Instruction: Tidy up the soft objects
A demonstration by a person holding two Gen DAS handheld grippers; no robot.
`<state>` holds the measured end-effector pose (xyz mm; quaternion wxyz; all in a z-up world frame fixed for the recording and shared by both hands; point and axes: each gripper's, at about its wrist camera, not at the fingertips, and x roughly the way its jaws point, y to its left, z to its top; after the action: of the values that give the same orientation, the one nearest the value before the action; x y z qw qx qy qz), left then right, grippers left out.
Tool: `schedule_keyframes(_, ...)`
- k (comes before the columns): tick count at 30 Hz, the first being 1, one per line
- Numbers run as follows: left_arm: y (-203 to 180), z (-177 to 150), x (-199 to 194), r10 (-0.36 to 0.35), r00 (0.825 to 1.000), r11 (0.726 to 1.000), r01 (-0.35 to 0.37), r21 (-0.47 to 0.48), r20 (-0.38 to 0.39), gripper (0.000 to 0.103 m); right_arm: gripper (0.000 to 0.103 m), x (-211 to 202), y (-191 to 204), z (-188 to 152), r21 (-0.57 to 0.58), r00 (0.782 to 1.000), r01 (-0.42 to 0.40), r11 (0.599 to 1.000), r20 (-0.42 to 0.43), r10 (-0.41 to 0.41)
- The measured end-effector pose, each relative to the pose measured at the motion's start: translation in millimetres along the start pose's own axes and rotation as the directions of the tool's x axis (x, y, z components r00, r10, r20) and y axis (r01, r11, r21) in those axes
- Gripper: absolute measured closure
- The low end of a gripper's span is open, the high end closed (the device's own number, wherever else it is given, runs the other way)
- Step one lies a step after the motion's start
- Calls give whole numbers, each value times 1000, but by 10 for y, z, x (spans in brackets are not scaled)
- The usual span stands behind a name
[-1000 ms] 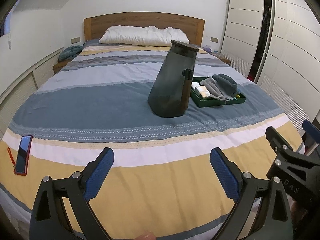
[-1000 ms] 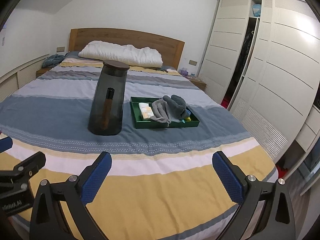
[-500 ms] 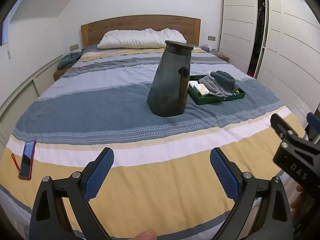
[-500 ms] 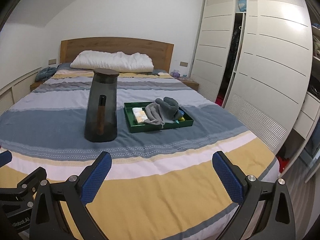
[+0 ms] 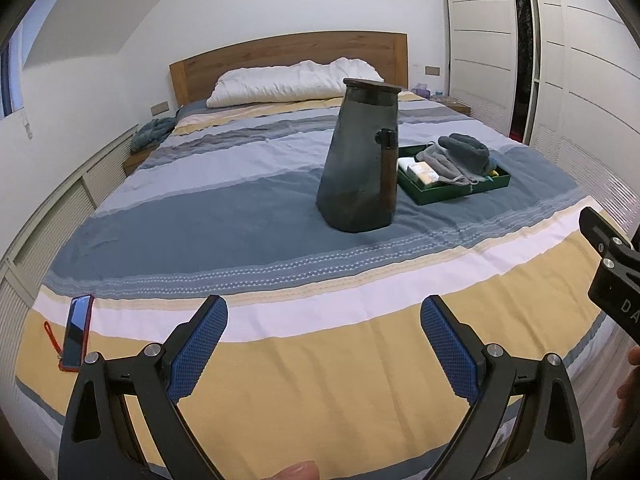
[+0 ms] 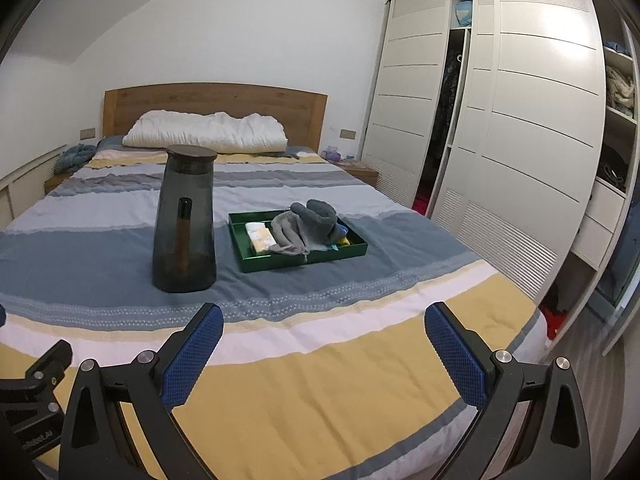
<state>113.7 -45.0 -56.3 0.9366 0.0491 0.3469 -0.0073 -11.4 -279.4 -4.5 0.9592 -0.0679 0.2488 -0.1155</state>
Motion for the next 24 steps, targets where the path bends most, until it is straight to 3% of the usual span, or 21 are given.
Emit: schedule_keyframes(24,17,6,-6,-22,1000,1000,22,4,-7,8,0,12,30,-19,-7,1000,-19,1000,-2,19)
